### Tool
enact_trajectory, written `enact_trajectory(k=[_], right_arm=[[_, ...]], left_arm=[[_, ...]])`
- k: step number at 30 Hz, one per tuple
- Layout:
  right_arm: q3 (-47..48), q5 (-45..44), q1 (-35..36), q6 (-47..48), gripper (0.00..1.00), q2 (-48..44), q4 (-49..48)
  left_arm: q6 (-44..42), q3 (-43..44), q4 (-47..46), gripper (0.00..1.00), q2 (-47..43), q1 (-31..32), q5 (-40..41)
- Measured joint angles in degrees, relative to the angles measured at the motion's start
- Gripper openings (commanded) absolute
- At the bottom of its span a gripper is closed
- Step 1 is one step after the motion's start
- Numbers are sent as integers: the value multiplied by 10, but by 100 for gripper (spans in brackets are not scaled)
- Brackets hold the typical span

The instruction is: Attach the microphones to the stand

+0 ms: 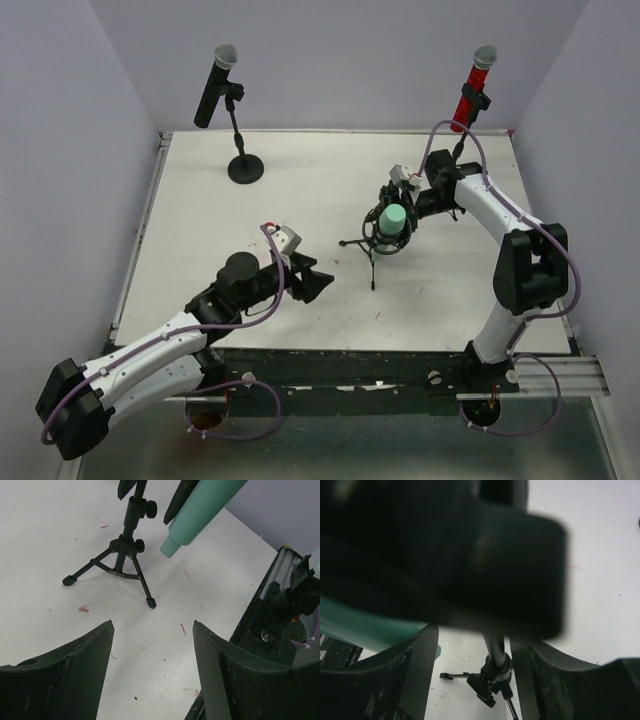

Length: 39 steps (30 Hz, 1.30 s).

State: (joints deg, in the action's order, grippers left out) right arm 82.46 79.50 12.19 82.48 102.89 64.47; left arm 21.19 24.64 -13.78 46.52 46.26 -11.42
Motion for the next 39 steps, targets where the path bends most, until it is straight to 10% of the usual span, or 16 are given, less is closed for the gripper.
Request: enact_trajectory(k=[8, 23, 39], right_arm=[[-66, -35, 11, -194, 16, -53, -198], [-248, -235, -12, -557, 7, -228, -551], [-286, -385, -305, -710, 8, -263, -713]], left_arm=[[-2, 0, 2, 73, -26, 0, 9], [-6, -13, 31, 73, -111, 4, 32], [-132, 202, 287, 91, -160, -18, 36]])
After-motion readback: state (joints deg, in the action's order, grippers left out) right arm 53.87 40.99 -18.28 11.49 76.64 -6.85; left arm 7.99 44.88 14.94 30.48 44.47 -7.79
